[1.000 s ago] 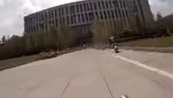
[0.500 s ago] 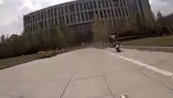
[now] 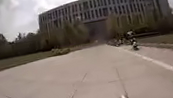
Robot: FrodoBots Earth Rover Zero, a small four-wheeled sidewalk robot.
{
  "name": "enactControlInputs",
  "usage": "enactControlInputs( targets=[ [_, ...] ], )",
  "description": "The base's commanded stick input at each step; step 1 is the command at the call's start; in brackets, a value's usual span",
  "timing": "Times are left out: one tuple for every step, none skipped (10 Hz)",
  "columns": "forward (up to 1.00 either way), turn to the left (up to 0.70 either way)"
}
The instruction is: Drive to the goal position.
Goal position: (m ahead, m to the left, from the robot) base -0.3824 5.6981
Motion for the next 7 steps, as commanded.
enactControlInputs(
  targets=[
    [0.70, 0.00],
    [0.70, 0.00],
    [0.70, 0.00],
    [0.70, 0.00],
    [0.70, 0.00],
    [0.70, 0.00],
    [0.70, 0.00]
  ],
)
